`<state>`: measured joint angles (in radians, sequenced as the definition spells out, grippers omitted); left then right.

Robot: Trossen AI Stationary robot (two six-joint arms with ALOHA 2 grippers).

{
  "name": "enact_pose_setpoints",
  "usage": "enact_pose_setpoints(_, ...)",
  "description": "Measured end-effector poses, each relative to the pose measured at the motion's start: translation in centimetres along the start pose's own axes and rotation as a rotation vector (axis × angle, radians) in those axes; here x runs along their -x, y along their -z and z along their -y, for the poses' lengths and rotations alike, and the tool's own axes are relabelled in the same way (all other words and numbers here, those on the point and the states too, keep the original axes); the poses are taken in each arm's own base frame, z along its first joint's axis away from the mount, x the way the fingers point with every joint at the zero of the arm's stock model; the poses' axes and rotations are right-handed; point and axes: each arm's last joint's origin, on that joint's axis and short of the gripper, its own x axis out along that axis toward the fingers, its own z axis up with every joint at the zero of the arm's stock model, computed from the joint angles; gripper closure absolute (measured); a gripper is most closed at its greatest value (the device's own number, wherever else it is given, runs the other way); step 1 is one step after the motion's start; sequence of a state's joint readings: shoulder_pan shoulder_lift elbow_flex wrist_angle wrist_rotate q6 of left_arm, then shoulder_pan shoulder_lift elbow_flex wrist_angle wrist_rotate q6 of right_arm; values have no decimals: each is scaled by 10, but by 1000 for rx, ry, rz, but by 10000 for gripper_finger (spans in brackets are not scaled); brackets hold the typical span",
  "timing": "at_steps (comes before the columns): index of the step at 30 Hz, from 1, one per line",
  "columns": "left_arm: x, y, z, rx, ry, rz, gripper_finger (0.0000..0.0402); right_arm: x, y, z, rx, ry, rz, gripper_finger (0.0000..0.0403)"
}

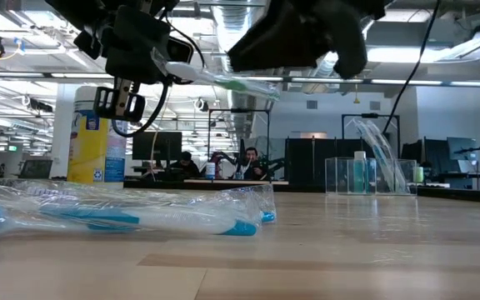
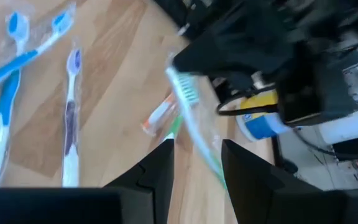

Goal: Pick & Place toothbrushing station
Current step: Put the bottom green toothbrush into the left transparent organizer

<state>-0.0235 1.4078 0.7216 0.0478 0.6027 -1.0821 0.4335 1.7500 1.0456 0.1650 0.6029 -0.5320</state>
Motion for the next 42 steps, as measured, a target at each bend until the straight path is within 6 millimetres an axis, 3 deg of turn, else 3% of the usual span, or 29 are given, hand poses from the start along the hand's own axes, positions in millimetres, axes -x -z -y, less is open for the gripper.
enact_pose_setpoints(4, 0, 0, 0, -2, 2, 1, 401, -9, -4, -3, 31, -21, -40, 267)
enact_pose_setpoints(13, 0, 0, 2, -15, 21, 0, 401, -4, -11, 5, 48, 27, -56, 233)
enact_pose_setpoints(25, 0, 0, 3, -21, 36, -12, 401, -11, -4, 7, 92, 59, -101, 212)
enact_pose_setpoints(32, 0, -1, 5, -32, 53, -12, 401, -13, -2, 11, 97, 79, -118, 230)
enact_pose_setpoints(42, 0, -2, 7, -47, 73, -2, 402, -13, -2, 11, 101, 79, -119, 295)
